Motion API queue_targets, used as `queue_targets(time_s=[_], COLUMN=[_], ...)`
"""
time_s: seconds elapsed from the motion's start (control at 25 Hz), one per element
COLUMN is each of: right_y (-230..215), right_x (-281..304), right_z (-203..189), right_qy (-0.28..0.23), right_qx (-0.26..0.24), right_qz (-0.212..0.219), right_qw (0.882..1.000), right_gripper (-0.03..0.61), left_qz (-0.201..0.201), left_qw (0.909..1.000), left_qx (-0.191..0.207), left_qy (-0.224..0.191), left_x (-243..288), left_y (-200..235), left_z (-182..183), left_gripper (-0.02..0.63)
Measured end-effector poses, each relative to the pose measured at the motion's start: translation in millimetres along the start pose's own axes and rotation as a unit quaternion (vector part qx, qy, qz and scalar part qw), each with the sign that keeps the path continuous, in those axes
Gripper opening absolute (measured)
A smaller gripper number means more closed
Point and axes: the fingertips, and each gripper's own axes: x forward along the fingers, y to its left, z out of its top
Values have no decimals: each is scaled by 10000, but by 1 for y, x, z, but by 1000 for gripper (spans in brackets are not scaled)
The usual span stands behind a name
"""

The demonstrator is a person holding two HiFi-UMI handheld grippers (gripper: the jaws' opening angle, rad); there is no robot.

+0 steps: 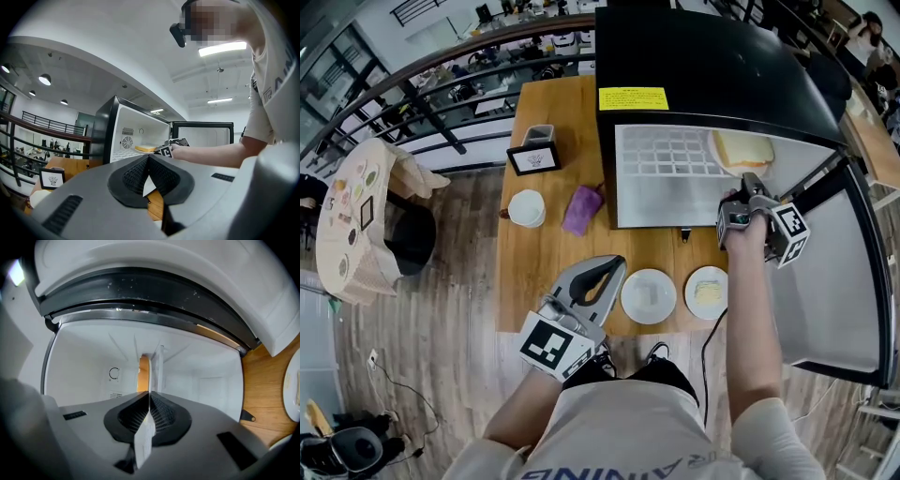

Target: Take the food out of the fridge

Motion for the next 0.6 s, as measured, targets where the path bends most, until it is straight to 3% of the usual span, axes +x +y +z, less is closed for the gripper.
queue_targets(time_s=[0.6], right_y=[24], right_x=[-35], right_z=[-5], right_qy=[127], right_qx=[174], right_qz=[769], right_qw=[9968], right_gripper=[28], left_qz=[214], left_qw=[9997], left_qx=[26], left_qy=[-91], left_x=[-16], left_y=[-3], left_z=[6], left_gripper=[8])
